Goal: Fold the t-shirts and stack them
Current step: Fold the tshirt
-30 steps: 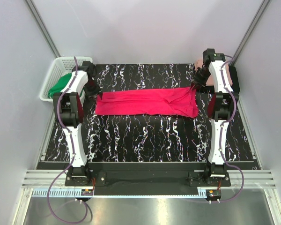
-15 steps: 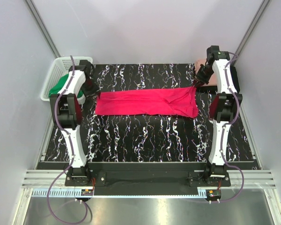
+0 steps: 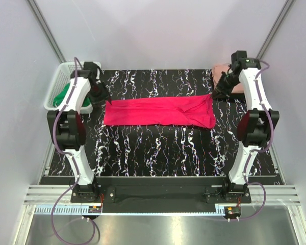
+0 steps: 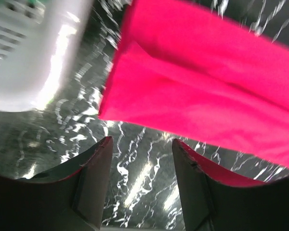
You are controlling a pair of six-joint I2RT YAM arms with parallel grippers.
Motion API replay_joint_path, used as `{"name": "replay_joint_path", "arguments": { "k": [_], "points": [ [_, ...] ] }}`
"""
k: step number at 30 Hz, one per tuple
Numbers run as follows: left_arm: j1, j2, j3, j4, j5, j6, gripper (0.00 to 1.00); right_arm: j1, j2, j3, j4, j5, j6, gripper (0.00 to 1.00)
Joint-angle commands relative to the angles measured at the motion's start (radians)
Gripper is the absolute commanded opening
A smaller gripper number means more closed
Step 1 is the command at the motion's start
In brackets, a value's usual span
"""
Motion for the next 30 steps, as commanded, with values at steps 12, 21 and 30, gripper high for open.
{"name": "replay_joint_path", "arguments": {
  "k": [12, 21, 30],
  "points": [
    [-0.139, 0.243, 0.113, 0.022, 0.132, 0.048, 0.56, 0.090, 0.212, 0.059, -0.007, 0.033, -0.036, 0.18],
    [-0.139, 0.275, 0.109, 0.020, 0.060, 0.068, 0.56, 0.095, 0.266, 0.062, -0.022, 0.107, -0.048, 0.17],
    [-0.142, 0.298, 0.103, 0.022, -0.004, 0.085, 0.55, 0.118, 0.316, 0.024, -0.015, 0.161, -0.051, 0.16]
  ]
}}
